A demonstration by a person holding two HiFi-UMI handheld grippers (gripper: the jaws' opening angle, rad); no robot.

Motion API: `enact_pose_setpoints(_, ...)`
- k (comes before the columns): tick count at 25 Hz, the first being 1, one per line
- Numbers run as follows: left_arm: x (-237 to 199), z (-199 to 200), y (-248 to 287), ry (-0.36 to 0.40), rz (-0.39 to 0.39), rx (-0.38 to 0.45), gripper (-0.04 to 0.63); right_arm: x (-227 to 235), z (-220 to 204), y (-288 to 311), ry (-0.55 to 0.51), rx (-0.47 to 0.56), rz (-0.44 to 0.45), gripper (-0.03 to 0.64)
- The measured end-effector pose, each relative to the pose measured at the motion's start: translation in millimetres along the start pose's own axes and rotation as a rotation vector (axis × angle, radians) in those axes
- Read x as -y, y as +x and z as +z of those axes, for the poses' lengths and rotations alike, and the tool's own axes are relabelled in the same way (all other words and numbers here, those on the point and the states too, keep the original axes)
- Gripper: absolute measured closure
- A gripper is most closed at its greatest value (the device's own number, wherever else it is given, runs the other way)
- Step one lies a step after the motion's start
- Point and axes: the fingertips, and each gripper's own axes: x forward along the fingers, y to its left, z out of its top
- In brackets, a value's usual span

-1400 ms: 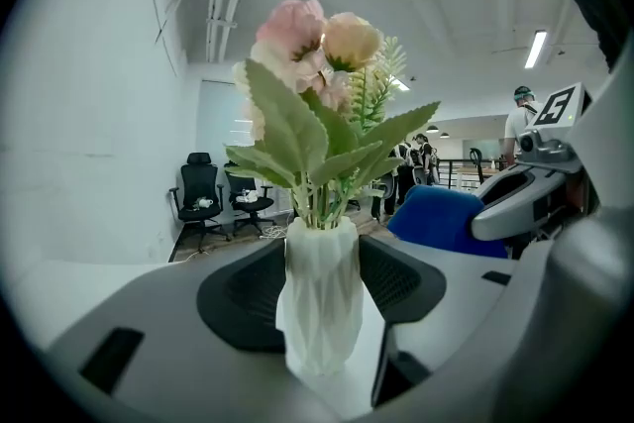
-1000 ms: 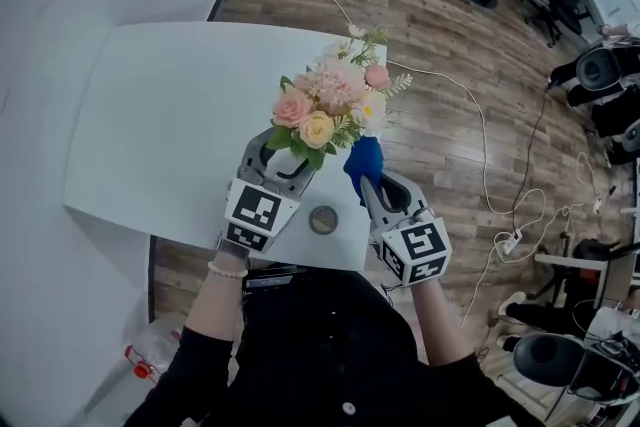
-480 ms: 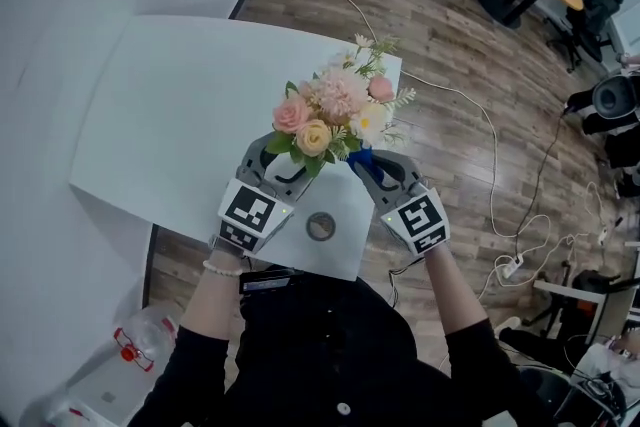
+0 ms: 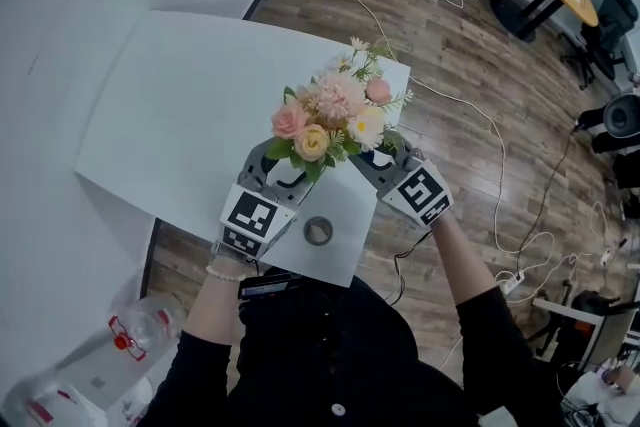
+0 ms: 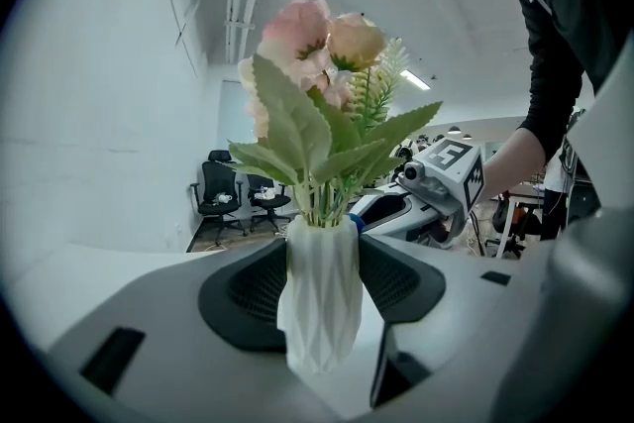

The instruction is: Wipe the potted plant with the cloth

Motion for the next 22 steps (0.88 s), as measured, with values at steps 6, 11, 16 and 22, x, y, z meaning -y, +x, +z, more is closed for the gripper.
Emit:
enact_pose_setpoints(6,0.2,-1.4,2.3,-0.019,0.057,-0.011,0.356,1.3,5.1,11.4,-0.045,0.031,0.116,0.543)
enact_pose_setpoints(11,-0.3,-0.3,1.8,-0.03,0.089,-0.011,0.357,0.1,-0.4,19.0,-0.035,0.018,0.178,0.543)
enact_pose_setpoints(16,-3.6,2.4,0.3,-0.053,0.135,-0.013,0.357,-1.2,-17.6,28.3,-0.005,-0.023,0.196,0.543)
enact_pose_setpoints(22,-4.1,2.7,-1.0,-0.071,0.161,-0.004,0.356,-8.8,-49.3,34.2,0.13,-0.061,0.158,0.543)
